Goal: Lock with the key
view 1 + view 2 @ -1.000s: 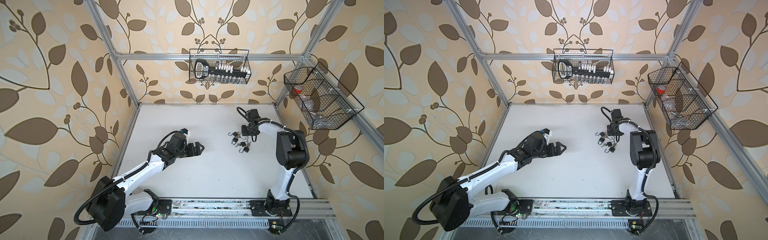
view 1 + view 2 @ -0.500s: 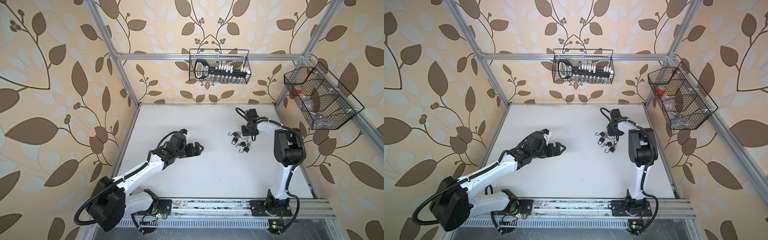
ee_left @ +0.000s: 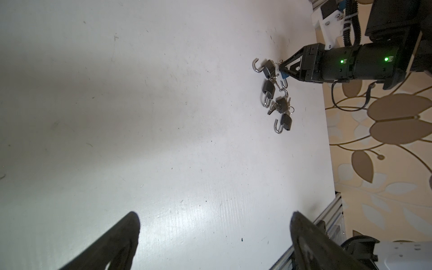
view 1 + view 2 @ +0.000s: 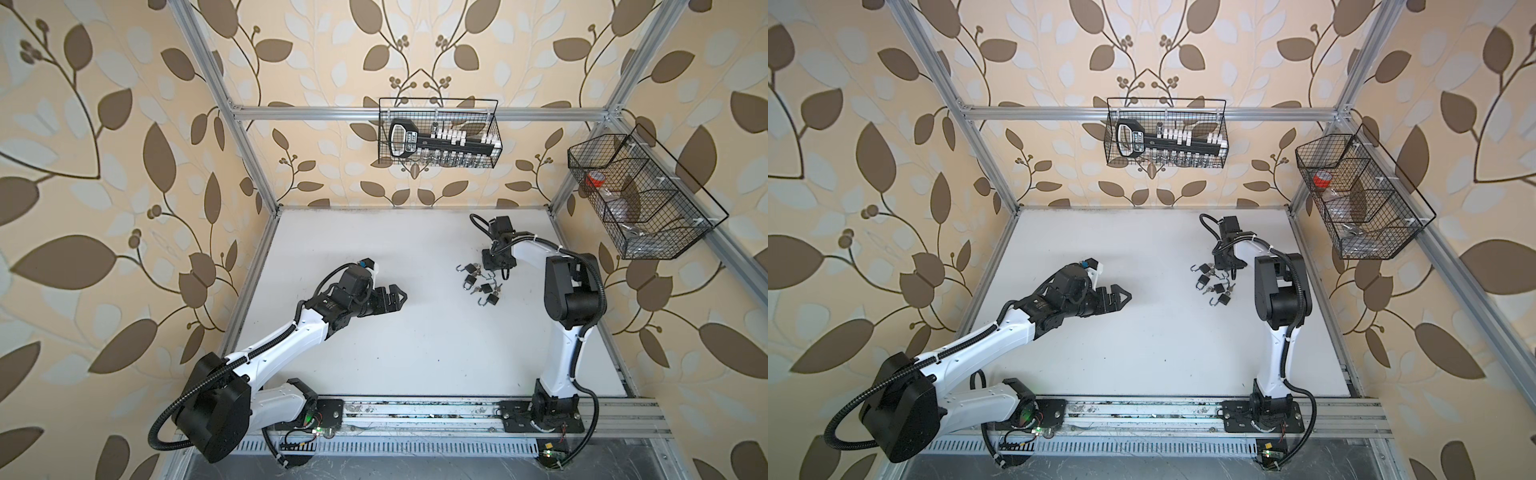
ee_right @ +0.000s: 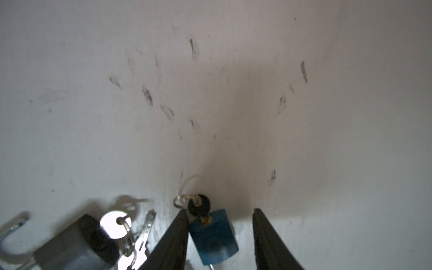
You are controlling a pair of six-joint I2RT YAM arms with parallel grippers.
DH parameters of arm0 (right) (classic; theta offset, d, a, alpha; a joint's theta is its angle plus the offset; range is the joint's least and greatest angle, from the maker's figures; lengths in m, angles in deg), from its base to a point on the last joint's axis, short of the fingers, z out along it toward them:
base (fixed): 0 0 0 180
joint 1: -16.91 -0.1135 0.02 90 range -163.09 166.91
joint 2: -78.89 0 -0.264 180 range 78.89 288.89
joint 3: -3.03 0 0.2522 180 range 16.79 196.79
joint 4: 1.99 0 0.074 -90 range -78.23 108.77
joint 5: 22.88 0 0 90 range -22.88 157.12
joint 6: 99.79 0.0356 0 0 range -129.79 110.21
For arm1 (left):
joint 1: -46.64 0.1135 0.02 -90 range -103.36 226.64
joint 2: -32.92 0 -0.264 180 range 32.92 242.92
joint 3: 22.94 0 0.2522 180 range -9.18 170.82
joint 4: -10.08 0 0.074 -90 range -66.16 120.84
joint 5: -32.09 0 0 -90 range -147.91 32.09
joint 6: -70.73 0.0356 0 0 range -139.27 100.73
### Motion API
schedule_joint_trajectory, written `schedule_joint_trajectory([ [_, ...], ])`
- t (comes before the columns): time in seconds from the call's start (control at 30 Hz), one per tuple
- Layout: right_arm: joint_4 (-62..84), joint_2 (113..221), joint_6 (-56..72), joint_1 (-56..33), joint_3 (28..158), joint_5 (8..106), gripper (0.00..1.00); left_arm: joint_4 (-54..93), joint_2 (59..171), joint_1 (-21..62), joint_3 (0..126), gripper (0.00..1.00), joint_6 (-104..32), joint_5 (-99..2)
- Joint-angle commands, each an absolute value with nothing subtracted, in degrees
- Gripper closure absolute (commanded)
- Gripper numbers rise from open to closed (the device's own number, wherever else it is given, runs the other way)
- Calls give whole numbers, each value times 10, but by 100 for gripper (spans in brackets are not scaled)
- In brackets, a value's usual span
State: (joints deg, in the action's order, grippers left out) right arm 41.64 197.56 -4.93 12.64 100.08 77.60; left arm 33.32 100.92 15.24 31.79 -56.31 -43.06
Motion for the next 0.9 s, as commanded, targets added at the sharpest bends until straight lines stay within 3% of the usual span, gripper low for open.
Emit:
schedule_joint_trajectory([
  [0.0,438,1998,-50,134,1011,770,58,338,1014,157,344,1,-564,-424],
  [0.3,451,1992,-33,136,1007,740,64,341,1016,157,345,1,-565,-424],
  [0.6,462,1977,1,144,985,722,61,343,1015,157,350,1,-567,-422],
  [0.87,467,1985,5,151,985,687,68,344,1012,156,351,1,-570,-415],
])
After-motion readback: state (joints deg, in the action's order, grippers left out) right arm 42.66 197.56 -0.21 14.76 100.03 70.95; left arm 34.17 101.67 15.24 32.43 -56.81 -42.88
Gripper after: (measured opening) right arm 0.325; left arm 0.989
